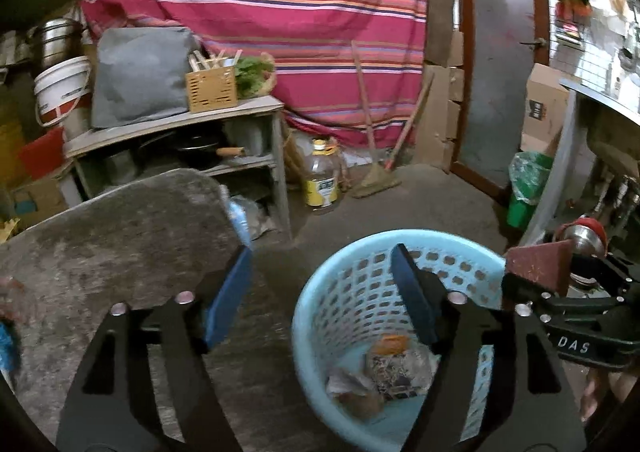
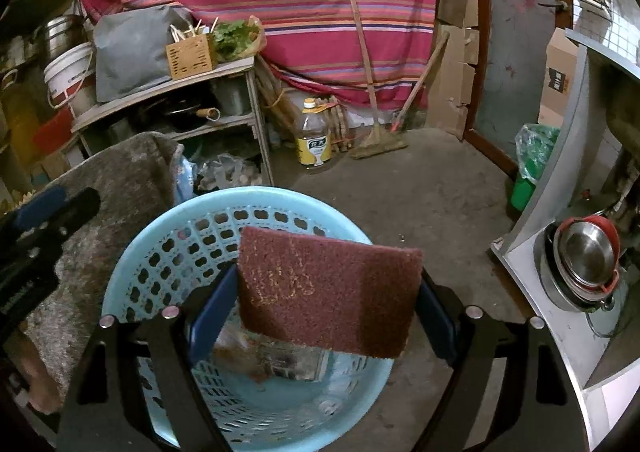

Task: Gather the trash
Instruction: 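Carry both items over the light blue basket and open both grippers to drop them, then lower the left gripper onto the black ribbed cylinder and close it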

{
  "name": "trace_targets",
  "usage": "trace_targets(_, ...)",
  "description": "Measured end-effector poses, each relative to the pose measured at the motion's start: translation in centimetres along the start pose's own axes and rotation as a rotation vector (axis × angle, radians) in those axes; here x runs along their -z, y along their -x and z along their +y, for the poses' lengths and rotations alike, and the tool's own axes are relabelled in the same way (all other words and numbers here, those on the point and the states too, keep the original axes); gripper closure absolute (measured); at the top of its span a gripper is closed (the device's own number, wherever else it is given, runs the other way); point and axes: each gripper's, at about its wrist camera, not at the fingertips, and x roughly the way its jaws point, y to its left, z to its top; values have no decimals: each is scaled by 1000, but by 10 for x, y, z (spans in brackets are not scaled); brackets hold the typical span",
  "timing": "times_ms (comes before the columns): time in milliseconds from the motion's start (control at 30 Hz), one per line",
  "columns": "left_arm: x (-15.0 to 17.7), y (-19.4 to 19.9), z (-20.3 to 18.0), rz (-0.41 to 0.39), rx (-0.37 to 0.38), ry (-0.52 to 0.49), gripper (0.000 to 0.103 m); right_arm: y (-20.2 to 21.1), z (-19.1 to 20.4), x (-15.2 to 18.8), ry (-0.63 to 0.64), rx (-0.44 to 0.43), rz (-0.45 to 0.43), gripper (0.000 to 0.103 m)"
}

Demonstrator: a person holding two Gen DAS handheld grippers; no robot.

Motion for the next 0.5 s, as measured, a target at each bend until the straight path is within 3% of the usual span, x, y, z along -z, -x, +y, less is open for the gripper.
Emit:
trace_targets(100, 5, 13, 21, -14, -43, 20, 12, 0, 12, -2, 15, -14, -2, 21)
trace_targets(400, 17, 57, 103, -25, -146, 73, 6, 2, 57, -6, 59, 24, -13, 8)
trace_targets(500, 23, 78, 134, -37, -189, 87, 6, 11, 76, -6, 70, -2, -34, 7)
